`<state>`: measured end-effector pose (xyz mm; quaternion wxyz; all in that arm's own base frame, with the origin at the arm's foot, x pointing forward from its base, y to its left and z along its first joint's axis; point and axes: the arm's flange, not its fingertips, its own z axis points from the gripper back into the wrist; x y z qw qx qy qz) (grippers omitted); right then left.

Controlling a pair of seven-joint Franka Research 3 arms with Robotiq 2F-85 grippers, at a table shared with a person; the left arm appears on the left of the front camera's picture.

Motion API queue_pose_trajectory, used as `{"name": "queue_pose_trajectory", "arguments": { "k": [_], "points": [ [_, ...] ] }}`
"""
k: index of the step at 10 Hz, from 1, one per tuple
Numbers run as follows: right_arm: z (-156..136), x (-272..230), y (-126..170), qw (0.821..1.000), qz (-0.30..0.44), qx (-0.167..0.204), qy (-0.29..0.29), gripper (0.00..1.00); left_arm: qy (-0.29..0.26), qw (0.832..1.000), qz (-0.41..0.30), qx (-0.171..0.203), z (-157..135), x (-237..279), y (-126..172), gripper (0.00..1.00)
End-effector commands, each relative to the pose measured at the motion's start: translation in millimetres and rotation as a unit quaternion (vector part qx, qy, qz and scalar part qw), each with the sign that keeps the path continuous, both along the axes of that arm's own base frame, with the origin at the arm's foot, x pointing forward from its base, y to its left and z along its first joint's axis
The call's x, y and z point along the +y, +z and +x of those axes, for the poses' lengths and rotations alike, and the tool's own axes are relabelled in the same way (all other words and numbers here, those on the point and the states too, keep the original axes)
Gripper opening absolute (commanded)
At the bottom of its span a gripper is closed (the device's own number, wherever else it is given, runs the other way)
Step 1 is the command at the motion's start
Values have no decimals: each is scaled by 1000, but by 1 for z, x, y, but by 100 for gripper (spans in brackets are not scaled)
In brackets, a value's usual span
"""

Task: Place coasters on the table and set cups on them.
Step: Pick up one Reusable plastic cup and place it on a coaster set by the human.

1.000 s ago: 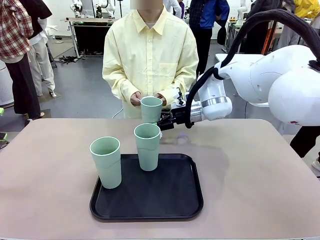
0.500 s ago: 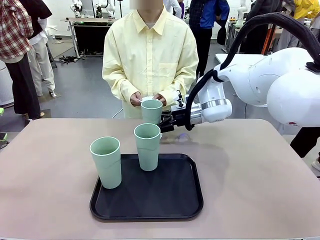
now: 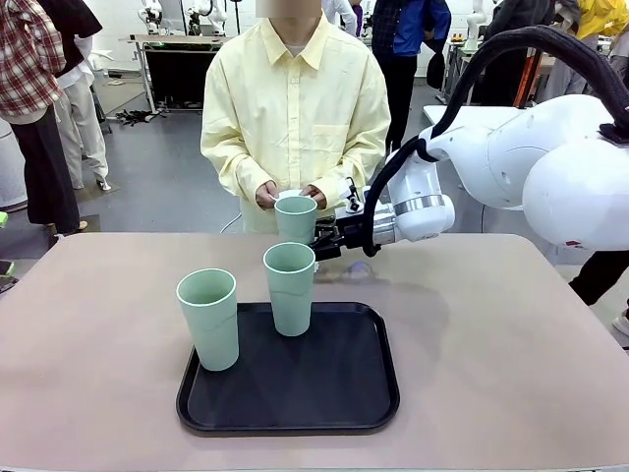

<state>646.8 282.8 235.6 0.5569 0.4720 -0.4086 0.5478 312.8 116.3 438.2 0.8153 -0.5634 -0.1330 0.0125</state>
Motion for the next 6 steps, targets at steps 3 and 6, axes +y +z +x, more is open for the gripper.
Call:
{"name": "queue_pose_trajectory", "arguments": {
  "k": [3,6],
  "points": [
    [9,7,-8,1000,-9,5,2,82,0,1000,-6,-6,0,1,1,100],
    [9,8,-8,1000,-14,11,8,100,0,1000,-6,-6,0,1,1,100]
  ]
}}
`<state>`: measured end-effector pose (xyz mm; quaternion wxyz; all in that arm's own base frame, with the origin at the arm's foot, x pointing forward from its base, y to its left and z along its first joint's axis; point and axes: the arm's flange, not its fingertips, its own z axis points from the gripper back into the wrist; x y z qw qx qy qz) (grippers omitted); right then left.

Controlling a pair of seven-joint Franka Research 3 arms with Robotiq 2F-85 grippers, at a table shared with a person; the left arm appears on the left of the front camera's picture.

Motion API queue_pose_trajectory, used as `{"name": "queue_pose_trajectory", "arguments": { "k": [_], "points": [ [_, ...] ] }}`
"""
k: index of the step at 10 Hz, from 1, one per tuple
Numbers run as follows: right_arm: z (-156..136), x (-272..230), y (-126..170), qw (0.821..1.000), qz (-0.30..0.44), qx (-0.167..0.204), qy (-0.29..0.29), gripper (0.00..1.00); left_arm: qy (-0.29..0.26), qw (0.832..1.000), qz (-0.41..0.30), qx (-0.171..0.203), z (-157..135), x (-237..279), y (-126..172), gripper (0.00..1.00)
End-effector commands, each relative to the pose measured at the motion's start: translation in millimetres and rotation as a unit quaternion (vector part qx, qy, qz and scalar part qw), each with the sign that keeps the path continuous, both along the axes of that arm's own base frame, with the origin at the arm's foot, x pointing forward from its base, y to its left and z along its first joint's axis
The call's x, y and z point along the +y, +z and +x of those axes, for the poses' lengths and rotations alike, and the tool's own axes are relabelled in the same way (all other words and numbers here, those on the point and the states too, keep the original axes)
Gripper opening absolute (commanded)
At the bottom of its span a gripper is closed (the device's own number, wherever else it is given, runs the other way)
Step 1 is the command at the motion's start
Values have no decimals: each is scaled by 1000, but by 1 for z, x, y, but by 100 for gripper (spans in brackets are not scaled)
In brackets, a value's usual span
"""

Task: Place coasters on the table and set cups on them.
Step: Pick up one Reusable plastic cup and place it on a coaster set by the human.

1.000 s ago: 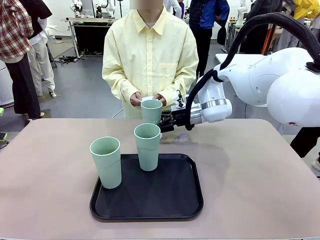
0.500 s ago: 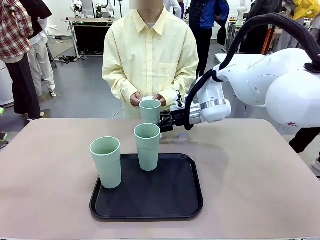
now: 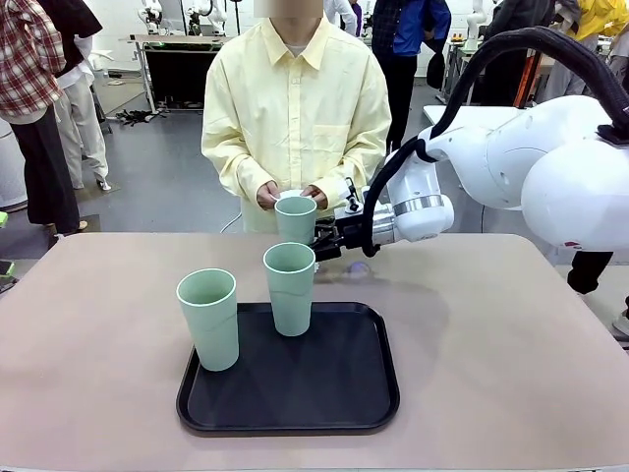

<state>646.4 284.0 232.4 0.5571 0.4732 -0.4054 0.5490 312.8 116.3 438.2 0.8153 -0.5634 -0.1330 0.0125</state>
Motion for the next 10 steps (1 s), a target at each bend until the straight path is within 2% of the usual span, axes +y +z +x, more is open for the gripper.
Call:
{"name": "queue_pose_trajectory", "arguments": {
  "k": [1,6,10],
  "points": [
    [10,7,-6,1000,-15,11,6,100,0,1000,-6,-6,0,1,1,100],
    [8,5,-5,999,-30,19,7,100,0,1000,-6,-6,0,1,1,100],
    [4,-3,-1,996,-84,41,9,100,0,1000,-6,-6,0,1,1,100]
  ]
}}
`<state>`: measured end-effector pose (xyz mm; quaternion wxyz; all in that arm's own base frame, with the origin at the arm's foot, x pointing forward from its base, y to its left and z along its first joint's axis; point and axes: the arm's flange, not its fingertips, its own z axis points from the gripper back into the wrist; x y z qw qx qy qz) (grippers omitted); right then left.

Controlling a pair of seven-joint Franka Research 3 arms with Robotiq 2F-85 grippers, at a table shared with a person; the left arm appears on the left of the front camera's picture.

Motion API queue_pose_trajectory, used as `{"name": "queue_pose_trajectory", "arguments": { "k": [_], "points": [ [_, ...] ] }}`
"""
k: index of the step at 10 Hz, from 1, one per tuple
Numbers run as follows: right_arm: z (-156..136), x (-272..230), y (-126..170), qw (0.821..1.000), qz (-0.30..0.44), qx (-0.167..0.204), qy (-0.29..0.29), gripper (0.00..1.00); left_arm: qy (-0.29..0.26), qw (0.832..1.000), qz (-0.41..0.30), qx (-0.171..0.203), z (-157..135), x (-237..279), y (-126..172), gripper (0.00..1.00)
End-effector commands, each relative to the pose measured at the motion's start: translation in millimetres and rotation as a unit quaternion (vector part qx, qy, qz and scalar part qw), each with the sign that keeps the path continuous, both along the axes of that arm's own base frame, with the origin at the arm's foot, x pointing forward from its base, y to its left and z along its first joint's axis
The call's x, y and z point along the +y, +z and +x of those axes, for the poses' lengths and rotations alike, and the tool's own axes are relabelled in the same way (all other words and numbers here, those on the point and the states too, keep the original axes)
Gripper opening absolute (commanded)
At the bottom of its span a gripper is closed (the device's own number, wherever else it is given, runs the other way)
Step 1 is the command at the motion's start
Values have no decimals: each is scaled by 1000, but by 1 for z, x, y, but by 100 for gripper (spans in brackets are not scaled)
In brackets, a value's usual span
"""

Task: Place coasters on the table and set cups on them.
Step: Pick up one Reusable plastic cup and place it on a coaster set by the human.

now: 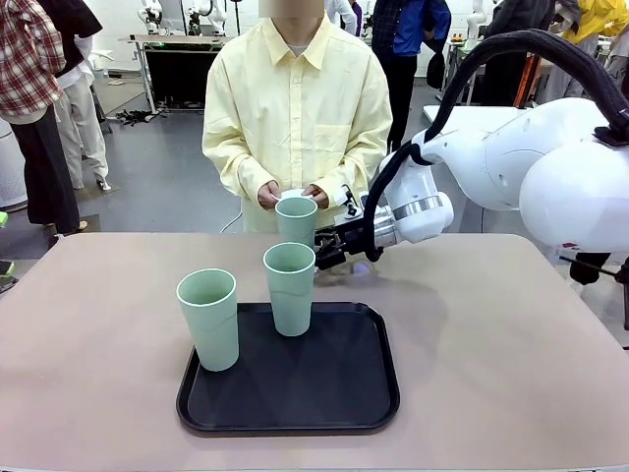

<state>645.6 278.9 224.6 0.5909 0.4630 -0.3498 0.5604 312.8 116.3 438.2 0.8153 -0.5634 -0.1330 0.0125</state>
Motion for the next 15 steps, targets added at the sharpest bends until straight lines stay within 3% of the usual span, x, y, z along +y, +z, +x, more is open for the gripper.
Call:
{"name": "queue_pose_trajectory", "arguments": {
  "k": [1,7,9,12,15],
  "points": [
    [4,0,9,999,-34,7,-1,100,0,1000,-6,-6,0,1,1,100],
    [-9,-32,40,995,-101,2,-20,100,0,1000,-6,-6,0,1,1,100],
    [-20,-51,66,982,-176,32,-62,100,0,1000,-6,-6,0,1,1,100],
    [-56,-65,144,939,-301,91,-138,100,0,1000,-6,-6,0,1,1,100],
    [-104,-66,227,901,-354,157,-195,100,0,1000,-6,-6,0,1,1,100]
  ]
}}
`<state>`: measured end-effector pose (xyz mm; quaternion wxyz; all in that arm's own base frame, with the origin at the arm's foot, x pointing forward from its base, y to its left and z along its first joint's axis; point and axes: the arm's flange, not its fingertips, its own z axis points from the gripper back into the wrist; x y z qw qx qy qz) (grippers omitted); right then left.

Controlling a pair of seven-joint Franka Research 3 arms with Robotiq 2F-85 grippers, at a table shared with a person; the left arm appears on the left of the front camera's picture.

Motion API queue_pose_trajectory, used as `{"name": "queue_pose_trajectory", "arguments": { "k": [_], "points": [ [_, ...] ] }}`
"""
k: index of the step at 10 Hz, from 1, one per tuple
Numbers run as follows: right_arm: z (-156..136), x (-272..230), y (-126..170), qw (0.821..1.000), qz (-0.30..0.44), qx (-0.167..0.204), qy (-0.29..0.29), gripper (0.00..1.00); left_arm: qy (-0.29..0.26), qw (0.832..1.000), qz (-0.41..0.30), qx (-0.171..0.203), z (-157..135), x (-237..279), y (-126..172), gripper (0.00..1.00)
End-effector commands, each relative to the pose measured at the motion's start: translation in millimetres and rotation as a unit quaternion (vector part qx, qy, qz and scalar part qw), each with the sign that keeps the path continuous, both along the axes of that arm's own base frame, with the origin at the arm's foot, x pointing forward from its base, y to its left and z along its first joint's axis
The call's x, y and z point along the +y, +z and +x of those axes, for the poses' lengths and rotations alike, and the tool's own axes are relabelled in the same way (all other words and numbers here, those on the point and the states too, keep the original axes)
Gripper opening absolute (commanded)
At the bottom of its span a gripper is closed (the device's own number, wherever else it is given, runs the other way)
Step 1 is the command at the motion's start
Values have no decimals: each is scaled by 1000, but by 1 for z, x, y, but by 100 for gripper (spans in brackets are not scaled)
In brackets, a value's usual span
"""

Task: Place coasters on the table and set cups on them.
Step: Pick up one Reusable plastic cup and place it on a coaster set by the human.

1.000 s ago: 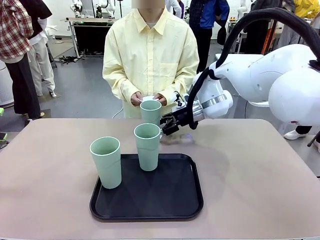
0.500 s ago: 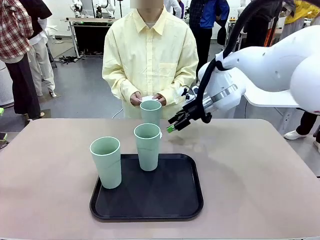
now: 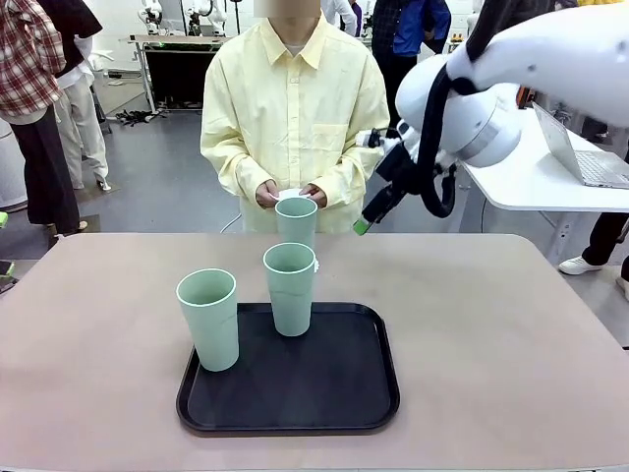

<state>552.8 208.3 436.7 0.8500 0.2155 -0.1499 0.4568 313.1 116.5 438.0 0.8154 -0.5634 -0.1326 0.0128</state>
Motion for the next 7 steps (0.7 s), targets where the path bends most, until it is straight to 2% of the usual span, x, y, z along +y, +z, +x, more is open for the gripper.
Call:
{"name": "queue_pose_trajectory", "arguments": {
  "k": [1,3,4,5,7],
  "points": [
    [-22,10,35,998,-34,57,-18,100,0,1000,-6,-7,0,1,1,100],
    [-34,24,59,994,-84,58,-25,100,0,1000,-6,-7,0,1,1,100],
    [-32,28,61,992,-101,72,-15,100,0,1000,-6,-7,0,1,1,100],
    [-41,15,56,996,-60,52,-28,100,0,1000,-6,-7,0,1,1,100],
    [-41,15,56,996,-60,52,-28,100,0,1000,-6,-7,0,1,1,100]
  ]
}}
